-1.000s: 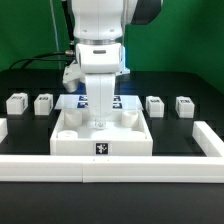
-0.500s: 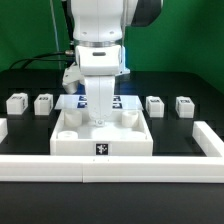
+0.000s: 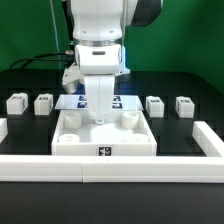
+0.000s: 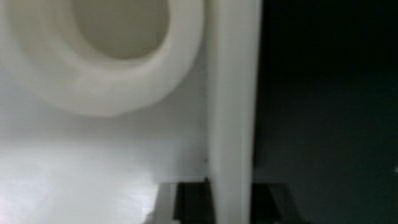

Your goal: Assemble square table

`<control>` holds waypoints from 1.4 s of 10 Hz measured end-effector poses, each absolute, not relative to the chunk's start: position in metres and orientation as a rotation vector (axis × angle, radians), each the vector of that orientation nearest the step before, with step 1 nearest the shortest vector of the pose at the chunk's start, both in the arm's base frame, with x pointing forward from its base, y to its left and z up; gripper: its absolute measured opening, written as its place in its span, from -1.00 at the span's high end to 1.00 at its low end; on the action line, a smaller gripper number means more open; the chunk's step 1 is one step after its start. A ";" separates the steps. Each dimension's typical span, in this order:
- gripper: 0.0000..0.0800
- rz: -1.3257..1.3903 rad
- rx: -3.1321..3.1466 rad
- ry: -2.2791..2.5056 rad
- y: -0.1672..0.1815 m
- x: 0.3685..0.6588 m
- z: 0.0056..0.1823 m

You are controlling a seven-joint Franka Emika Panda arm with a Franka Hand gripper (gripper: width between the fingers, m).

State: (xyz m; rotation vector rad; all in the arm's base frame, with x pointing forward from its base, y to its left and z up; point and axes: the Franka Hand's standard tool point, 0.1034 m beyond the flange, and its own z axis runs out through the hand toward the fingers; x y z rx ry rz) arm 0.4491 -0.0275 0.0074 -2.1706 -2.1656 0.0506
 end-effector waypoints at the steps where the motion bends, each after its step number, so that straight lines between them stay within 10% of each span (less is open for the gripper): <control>1: 0.85 0.050 -2.171 -2.166 -0.028 0.449 0.007; 14: 0.86 0.049 -2.163 -2.128 0.067 0.494 0.005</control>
Offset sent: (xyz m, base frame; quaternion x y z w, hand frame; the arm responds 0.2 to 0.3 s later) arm 0.0000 0.0000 0.0000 0.0000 0.0000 0.0000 1.0000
